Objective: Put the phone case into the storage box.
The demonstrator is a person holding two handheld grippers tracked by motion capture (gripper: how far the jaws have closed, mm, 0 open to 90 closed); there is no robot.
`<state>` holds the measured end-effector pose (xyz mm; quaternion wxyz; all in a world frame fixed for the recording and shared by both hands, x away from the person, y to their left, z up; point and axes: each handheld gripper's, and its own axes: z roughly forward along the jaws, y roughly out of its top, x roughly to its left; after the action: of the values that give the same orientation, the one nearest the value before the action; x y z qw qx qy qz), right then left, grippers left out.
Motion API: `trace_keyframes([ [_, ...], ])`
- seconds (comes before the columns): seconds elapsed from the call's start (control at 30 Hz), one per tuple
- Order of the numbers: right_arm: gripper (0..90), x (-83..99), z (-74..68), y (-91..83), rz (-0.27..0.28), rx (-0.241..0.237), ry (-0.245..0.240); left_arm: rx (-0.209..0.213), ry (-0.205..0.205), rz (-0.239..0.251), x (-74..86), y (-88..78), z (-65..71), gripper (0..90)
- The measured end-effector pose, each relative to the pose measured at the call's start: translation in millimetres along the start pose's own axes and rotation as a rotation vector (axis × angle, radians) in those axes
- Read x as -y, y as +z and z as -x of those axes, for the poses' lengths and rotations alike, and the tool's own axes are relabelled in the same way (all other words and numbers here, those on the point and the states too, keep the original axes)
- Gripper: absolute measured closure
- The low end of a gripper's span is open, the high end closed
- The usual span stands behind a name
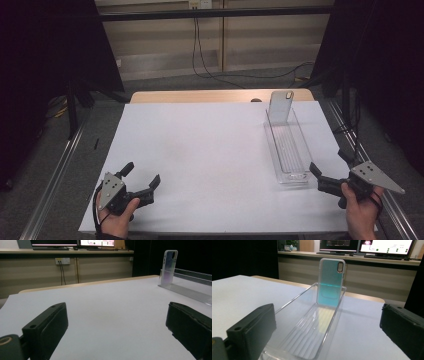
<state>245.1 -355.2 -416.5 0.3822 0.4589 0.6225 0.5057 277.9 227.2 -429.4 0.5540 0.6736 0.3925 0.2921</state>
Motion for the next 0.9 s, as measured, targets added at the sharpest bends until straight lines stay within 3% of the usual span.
trace_keyframes([
  [0.13, 0.0, 5.1, -0.6, -5.9, -0.008, 0.018, 0.004, -0.003, 0.038, -0.004, 0.6, -3.9, 2.4, 4.2],
  [0.43, 0.0, 19.7, -2.6, -17.4, -0.036, 0.072, -0.01, -0.01, 0.014, -0.017, 2.7, -8.5, 3.2, 4.2],
  [0.53, 0.0, 22.5, -4.3, -20.2, -0.039, 0.072, -0.006, -0.026, 0.021, -0.026, 4.2, -10.9, 3.0, 4.4],
  [0.6, 0.0, 24.9, -6.1, -20.8, -0.051, 0.069, -0.028, -0.037, 0.021, -0.031, 5.1, -11.0, 1.8, 4.8],
  [0.9, 0.0, 24.6, -5.2, -19.1, -0.035, 0.101, -0.024, -0.054, 0.007, -0.015, 4.8, -15.4, -0.3, 4.5],
])
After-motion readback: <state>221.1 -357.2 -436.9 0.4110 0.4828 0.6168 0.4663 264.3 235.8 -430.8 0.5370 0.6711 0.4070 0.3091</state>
